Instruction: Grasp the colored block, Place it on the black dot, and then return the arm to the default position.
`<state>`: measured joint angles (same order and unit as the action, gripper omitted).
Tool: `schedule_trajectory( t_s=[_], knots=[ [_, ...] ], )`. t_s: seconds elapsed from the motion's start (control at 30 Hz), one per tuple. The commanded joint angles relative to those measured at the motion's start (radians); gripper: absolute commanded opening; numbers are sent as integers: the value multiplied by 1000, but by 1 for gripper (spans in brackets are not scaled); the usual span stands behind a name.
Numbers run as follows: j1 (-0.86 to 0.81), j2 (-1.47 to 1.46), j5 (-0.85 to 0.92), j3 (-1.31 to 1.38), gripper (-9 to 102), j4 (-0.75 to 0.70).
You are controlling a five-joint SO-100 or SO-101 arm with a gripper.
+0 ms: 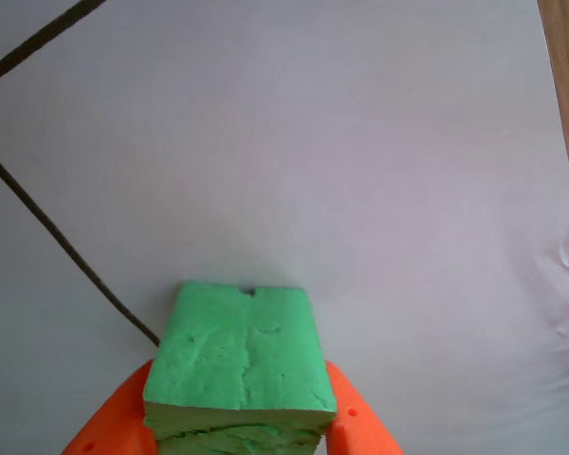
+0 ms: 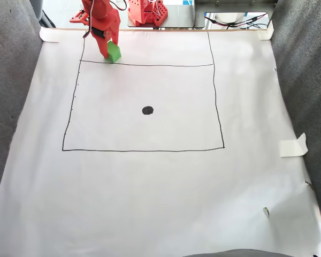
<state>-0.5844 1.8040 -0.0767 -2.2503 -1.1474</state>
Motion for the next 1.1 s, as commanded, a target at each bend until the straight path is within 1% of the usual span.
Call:
schedule_trajectory(
  t_s=[0.0, 0.07, 0.1, 0.13, 0.2, 0.33, 0.5, 0.7, 0.83, 0.93, 1.07],
  knots=[
    [5, 17, -3, 2, 17, 0],
    [5, 18, -3, 2, 17, 2],
    [5, 20, -3, 2, 14, 3],
    [5, 20, -3, 2, 7, 6],
    [6, 21, -5, 2, 0, 8],
    [32, 32, -12, 3, 0, -8],
    [118, 58, -31, 48, 0, -38],
    [216, 6, -49, 253, 0, -172],
    [285, -57, -98, 402, 0, -267],
    [334, -67, -140, 483, 0, -273],
    [408, -109, -198, 537, 0, -221]
  ],
)
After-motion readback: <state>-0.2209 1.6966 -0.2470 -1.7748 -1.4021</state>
